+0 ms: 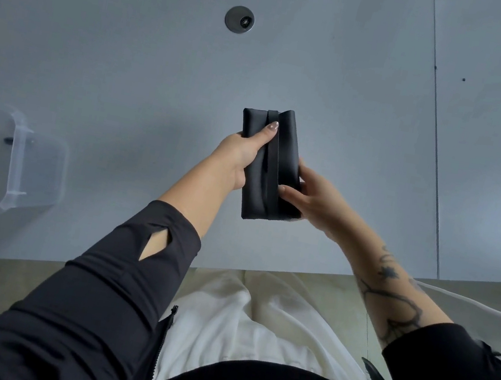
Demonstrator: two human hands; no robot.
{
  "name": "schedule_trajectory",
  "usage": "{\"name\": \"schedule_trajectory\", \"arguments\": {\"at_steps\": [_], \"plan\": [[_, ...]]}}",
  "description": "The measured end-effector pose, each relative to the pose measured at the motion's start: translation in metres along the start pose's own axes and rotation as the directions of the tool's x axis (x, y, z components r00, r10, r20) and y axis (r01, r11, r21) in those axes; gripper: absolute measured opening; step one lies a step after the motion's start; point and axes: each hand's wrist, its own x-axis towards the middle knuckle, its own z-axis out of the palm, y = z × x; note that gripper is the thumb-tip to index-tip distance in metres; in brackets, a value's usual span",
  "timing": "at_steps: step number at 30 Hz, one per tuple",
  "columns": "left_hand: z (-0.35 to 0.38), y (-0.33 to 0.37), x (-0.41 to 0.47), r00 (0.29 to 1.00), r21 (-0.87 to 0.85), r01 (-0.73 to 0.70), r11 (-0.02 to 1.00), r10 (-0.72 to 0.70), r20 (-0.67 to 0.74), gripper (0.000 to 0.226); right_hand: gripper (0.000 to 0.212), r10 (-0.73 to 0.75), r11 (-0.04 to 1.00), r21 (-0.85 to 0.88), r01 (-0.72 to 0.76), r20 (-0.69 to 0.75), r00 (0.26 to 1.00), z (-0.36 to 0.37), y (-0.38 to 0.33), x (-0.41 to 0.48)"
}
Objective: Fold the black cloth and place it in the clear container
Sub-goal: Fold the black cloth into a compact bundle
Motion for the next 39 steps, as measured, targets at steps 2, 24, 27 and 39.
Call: {"name": "schedule_trajectory", "arguments": {"at_steps": [2, 24, 27, 39], "plan": [[0.002, -0.002, 0.000, 0.999, -0.008, -0.005, 1.000, 0.004, -0.038, 0.037, 0.050, 0.024, 0.998, 0.056, -0.025, 0.006, 1.000, 0.006, 0.004, 0.001], [0.002, -0.025, -0.011, 0.999, -0.094, 0.007, 0.996, -0.003, 0.046, 0.054, 0.062, -0.145, 0.976, -0.187, 0.110, -0.189, 0.971, 0.036, -0.014, 0.014], [0.000, -0.024, -0.012, 0.994, -0.130, -0.006, 0.991, 0.020, 0.108, 0.050, 0.058, -0.080, 0.996, 0.005, 0.084, -0.250, 0.965, 0.026, -0.019, 0.014], [0.012, -0.023, -0.020, 0.996, -0.024, 0.013, 1.000, -0.011, 0.091, 0.064, 0.082, -0.158, 0.971, -0.220, 0.094, -0.295, 0.942, 0.035, -0.007, 0.011]]}}
